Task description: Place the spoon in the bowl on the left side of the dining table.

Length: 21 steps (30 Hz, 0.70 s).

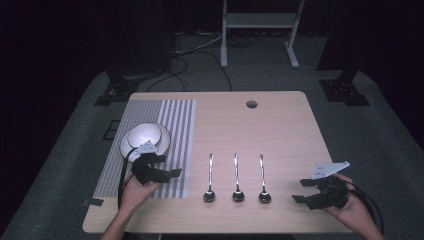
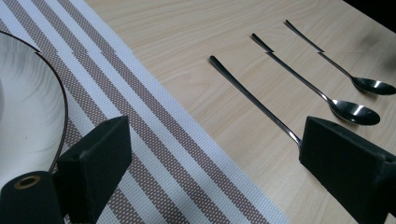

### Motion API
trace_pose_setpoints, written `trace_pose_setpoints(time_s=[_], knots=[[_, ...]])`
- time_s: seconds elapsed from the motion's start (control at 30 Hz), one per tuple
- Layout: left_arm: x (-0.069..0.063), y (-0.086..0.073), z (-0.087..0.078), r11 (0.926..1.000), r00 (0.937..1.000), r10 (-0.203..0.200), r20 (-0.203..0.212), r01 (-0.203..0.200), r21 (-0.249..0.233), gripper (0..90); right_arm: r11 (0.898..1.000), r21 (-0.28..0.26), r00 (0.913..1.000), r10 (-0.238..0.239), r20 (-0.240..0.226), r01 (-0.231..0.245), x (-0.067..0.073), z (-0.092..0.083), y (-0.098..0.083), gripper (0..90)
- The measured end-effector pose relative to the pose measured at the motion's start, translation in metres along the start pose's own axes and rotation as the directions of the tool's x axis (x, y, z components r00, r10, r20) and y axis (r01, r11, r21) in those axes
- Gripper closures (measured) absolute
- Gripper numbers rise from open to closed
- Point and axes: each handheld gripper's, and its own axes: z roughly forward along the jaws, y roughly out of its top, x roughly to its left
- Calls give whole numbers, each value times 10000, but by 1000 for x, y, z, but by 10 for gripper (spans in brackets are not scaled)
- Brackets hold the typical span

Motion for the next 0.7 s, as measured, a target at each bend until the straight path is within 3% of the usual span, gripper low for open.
trace_pose_setpoints(time_s=[0.3, 0.7], knots=[[3, -2, -2, 10000, 10000, -72, 30, 72, -24, 84, 9969, 377, 9976, -685, -141, 690, 8, 8, 22, 327], [5, -3, -1, 10000, 10000, -78, 5, 78, 18, 84, 9760, 1014, 9790, -1842, -868, 1926, 26, 38, 63, 332]])
